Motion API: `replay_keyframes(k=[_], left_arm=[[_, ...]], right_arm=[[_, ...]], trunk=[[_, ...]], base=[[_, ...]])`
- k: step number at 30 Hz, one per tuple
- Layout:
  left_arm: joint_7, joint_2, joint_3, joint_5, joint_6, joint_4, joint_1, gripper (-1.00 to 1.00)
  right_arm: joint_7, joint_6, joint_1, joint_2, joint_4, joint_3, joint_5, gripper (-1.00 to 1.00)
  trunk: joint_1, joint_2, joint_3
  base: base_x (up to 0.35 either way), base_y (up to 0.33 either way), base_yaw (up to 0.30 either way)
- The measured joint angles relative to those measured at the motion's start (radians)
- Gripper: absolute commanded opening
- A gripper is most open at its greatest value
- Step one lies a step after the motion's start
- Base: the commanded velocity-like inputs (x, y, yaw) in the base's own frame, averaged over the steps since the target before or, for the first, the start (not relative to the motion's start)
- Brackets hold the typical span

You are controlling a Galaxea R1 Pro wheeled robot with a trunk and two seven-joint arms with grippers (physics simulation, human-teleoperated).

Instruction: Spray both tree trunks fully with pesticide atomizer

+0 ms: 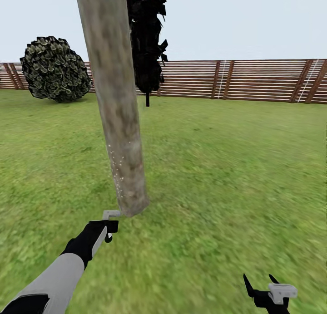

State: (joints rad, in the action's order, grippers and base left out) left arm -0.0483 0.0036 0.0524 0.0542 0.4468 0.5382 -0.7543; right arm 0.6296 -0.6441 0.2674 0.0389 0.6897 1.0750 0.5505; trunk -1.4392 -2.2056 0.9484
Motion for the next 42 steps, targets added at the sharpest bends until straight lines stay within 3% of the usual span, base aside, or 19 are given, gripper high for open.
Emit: replay_keyframes(k=[19,42], left_arm=[[0.000,0.000,0.000,0.000,0.000,0.000,0.000,-1.00],[0.000,0.000,0.000,-0.001,0.000,0.000,0.000,-1.00]], right_arm=[[0.000,0.000,0.000,0.000,0.000,0.000,0.000,1.00],[0.000,0.001,0.001,0.000,-0.002,0.000,0.000,1.00]], trunk=[[0.000,0.000,0.000],[0.000,0.000,0.000]], base=[[0.000,-0.277,0.247],[0.000,-0.277,0.058]])
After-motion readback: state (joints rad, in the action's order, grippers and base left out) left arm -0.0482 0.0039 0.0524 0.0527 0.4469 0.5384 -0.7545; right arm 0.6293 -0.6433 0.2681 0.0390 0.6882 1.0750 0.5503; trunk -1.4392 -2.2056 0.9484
